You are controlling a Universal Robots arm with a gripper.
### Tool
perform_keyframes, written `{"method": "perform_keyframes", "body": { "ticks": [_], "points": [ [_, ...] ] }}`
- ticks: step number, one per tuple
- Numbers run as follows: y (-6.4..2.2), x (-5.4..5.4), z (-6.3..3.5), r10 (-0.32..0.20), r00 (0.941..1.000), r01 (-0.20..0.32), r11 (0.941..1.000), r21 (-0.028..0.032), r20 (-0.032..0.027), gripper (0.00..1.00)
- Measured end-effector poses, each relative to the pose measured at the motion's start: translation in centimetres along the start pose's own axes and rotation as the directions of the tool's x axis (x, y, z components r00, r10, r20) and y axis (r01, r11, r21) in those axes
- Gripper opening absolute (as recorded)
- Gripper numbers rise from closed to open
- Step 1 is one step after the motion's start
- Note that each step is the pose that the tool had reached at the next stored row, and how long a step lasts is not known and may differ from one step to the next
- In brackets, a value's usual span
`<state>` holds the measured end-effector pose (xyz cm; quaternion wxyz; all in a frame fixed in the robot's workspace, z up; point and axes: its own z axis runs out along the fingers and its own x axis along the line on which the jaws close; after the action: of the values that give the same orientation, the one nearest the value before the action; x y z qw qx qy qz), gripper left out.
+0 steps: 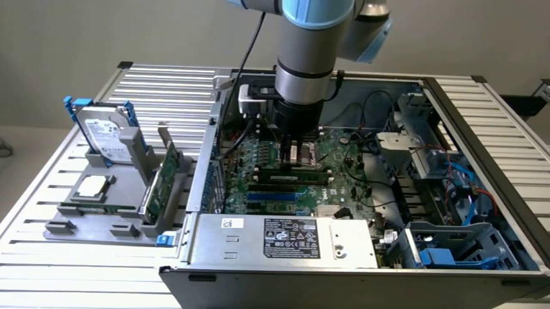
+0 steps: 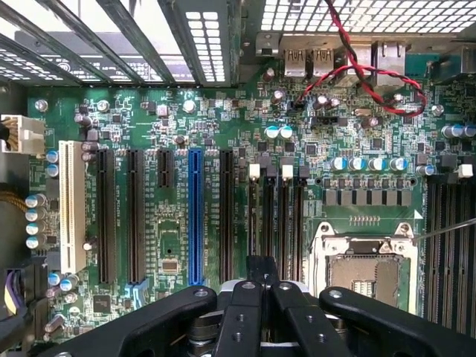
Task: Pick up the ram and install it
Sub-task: 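Press down the ram until it locks into place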
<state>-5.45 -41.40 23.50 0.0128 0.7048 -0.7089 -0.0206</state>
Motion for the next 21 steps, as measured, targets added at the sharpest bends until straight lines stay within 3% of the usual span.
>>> {"method": "perform_keyframes", "body": {
  "ticks": [21],
  "points": [
    [0.26, -0.37, 0.73, 0.0, 1.0, 0.0, 1.0, -0.0003, -0.0001, 0.11]
  ]
}}
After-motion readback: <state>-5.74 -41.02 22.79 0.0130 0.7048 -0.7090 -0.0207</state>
